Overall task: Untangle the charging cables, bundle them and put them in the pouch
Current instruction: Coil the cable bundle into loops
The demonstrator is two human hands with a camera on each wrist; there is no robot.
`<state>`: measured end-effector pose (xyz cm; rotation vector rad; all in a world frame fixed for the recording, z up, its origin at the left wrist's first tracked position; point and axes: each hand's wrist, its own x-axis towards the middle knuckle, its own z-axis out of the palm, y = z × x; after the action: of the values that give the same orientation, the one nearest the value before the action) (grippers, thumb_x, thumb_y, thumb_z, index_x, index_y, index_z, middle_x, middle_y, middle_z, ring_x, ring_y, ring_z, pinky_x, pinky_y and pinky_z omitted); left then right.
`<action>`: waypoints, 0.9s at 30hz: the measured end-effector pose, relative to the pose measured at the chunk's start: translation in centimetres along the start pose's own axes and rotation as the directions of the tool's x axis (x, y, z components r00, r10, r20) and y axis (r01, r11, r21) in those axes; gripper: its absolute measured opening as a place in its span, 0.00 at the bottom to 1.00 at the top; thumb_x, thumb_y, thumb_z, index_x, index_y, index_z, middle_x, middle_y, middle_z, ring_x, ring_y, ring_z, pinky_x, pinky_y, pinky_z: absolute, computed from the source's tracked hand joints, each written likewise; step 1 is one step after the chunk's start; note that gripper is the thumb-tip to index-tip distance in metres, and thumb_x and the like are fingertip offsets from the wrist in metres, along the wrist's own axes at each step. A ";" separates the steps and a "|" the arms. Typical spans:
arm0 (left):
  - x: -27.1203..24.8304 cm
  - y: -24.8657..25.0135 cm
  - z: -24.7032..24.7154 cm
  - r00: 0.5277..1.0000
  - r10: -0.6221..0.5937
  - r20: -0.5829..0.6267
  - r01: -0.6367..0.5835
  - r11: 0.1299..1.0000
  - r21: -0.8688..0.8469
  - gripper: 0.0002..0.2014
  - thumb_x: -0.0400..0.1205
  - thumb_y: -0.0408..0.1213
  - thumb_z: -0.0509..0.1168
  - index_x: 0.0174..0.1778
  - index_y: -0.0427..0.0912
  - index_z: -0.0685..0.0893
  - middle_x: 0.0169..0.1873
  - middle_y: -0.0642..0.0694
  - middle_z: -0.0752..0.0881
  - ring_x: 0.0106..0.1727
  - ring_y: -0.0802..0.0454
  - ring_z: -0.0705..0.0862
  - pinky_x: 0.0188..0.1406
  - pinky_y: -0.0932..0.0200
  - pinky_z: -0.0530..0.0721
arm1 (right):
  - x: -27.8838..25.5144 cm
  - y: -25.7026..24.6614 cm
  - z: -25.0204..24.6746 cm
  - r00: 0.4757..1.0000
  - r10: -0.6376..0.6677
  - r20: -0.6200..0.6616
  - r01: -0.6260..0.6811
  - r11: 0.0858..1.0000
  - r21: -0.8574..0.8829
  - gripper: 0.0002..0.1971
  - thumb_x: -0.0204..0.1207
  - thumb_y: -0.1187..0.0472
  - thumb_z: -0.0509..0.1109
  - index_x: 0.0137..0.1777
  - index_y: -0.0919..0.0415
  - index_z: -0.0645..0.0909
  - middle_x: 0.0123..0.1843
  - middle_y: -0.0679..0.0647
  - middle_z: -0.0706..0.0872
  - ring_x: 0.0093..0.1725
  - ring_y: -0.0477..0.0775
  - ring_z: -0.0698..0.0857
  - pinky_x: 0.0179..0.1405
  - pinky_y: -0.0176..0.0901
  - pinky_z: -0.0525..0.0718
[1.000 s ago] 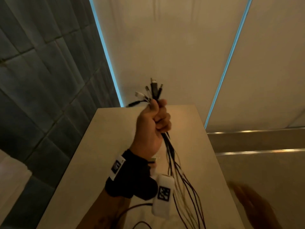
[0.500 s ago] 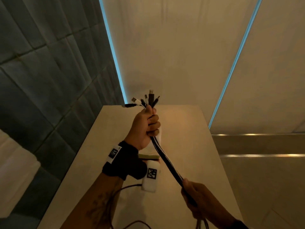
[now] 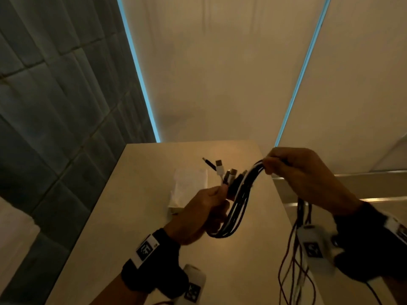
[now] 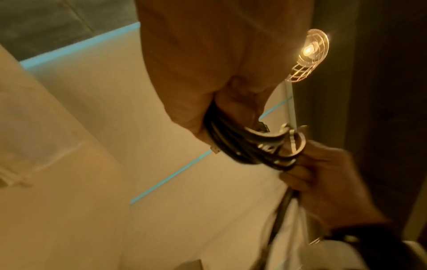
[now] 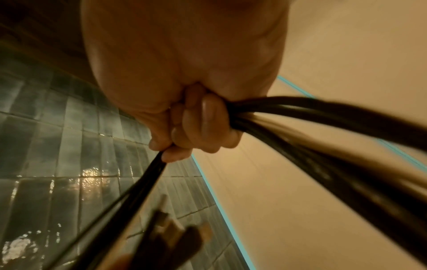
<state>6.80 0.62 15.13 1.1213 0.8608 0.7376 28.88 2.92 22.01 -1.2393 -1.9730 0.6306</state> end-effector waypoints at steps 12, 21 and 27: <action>-1.0 0.1 1.3 0.998 -0.063 0.024 0.058 0.986 0.153 0.12 0.79 0.47 0.68 0.37 0.43 0.86 0.32 0.53 0.85 0.39 0.53 0.81 0.45 0.59 0.78 | 3.0 0.6 2.2 0.988 -0.020 0.154 0.030 0.997 -0.064 0.16 0.82 0.55 0.65 0.31 0.49 0.78 0.24 0.44 0.75 0.26 0.40 0.73 0.30 0.29 0.71; -0.9 -0.5 1.8 0.973 -0.062 0.223 0.123 0.954 -0.272 0.12 0.81 0.47 0.63 0.36 0.44 0.80 0.19 0.54 0.66 0.16 0.61 0.63 0.15 0.68 0.62 | 2.5 2.0 -0.2 0.933 0.053 0.355 -0.077 0.996 0.053 0.17 0.83 0.55 0.62 0.33 0.59 0.78 0.19 0.43 0.72 0.18 0.41 0.69 0.20 0.29 0.66; -0.3 0.9 -1.2 0.999 -0.027 -0.030 0.009 0.866 -0.500 0.11 0.78 0.43 0.65 0.31 0.45 0.77 0.16 0.56 0.62 0.14 0.61 0.59 0.18 0.62 0.50 | -0.9 6.6 -0.5 0.913 0.194 0.358 -0.358 0.802 0.479 0.26 0.70 0.35 0.70 0.40 0.63 0.85 0.26 0.49 0.62 0.24 0.48 0.58 0.20 0.37 0.61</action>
<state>5.56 1.12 15.79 0.6335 0.6530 0.9050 33.22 4.85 17.32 -1.1239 -1.6565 1.4849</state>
